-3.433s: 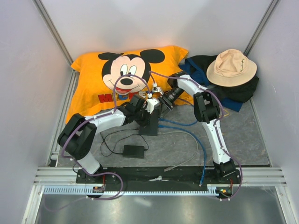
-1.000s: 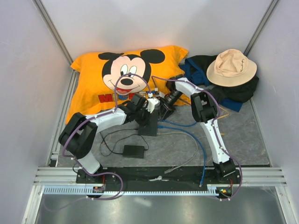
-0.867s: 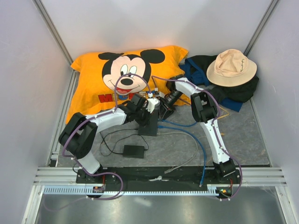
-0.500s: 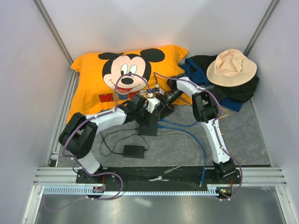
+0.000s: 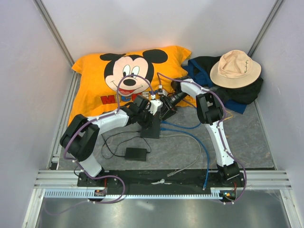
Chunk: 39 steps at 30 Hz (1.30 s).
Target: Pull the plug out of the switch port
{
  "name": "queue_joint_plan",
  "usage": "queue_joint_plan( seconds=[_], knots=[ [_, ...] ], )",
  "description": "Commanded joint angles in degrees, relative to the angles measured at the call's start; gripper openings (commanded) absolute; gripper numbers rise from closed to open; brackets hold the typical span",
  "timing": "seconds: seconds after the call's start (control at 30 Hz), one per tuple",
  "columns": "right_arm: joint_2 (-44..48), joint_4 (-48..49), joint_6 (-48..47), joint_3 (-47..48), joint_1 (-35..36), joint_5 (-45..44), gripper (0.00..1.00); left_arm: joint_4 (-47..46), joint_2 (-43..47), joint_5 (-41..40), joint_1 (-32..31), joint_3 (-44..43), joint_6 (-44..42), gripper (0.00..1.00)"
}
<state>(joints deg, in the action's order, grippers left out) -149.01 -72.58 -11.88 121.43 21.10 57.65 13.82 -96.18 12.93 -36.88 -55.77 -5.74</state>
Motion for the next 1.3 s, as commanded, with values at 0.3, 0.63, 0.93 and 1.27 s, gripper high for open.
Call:
queue_joint_plan(
  seconds=[0.3, 0.63, 0.93, 1.27],
  knots=[
    [-5.86, 6.83, -8.69, -0.22, 1.22, -20.64, 0.51, 5.25, -4.89, -3.08, -0.65, 1.45, -2.00, 0.02],
    [-4.01, 6.75, -11.85, -2.42, 2.89, -24.33, 0.49, 5.16, -5.16, -2.91, -0.91, 1.19, -1.91, 0.02],
    [-4.27, 6.40, -10.18, -2.16, 3.86, -25.30, 0.40, 5.07, -5.16, -3.08, -1.17, 1.10, -1.91, 0.02],
    [-5.15, 6.31, -8.51, -0.84, 3.24, -24.07, 0.31, 5.07, -5.16, -2.82, -1.26, 1.10, -1.73, 0.02]
  ],
)
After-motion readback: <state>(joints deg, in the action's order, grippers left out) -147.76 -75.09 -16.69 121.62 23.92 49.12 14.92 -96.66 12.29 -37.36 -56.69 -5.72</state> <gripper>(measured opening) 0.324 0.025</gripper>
